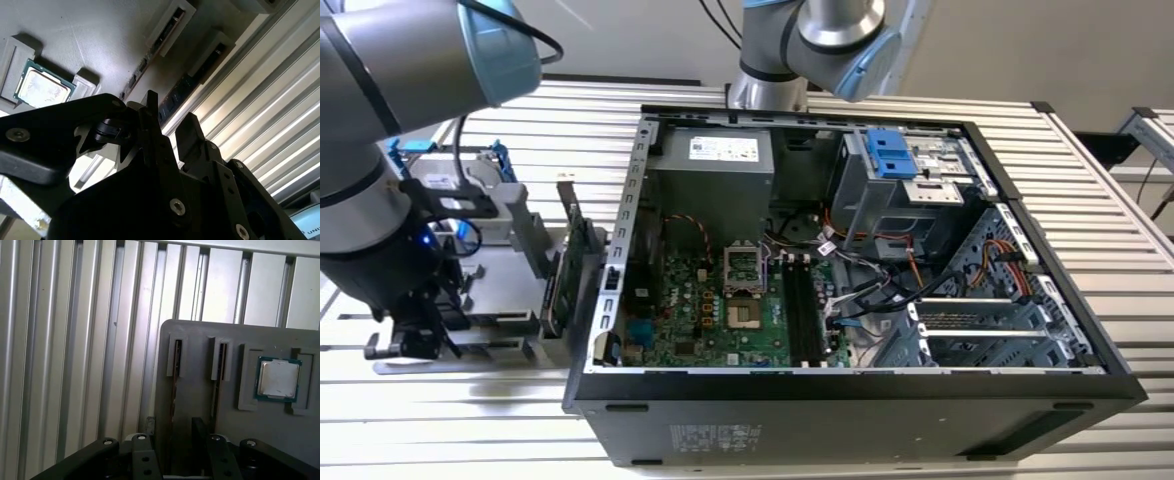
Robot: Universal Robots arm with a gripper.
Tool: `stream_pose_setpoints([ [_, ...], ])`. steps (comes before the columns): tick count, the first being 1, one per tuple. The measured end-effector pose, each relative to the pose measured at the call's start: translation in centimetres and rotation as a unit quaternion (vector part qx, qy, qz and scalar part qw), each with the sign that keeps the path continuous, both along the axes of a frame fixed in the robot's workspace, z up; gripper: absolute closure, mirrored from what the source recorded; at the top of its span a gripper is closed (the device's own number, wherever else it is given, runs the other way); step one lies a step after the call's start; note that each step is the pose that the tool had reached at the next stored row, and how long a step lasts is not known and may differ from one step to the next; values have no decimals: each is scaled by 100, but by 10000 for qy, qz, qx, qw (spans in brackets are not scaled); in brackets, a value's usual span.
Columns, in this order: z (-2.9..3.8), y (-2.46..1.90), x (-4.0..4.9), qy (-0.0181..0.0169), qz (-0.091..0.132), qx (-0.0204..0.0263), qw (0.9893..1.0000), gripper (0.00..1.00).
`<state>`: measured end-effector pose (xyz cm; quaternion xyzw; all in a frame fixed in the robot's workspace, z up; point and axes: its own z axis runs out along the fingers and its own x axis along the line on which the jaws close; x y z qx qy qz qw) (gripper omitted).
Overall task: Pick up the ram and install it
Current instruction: 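Pick up the ram and move it above insertion slot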
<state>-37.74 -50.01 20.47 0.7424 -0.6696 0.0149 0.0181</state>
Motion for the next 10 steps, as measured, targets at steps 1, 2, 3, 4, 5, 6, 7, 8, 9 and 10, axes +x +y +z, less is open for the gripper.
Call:
stream_pose_setpoints([
  [1, -6, 0, 0, 0, 3, 0, 10000, 0],
  [2, -12, 0, 0, 0, 6, 0, 10000, 0],
  [3, -18, 0, 0, 0, 10, 0, 10000, 0],
  [4, -24, 0, 0, 0, 13, 0, 10000, 0],
  [5, -30, 0, 0, 0, 16, 0, 10000, 0],
  [6, -36, 0, 0, 0, 19, 0, 10000, 0],
  [7, -41, -1, 0, 0, 21, 0, 10000, 0],
  [8, -47, -2, 0, 0, 23, 0, 10000, 0],
  [9, -52, -3, 0, 1, 24, -1, 10000, 0],
  [10, -57, -4, 0, 0, 24, 0, 10000, 0],
])
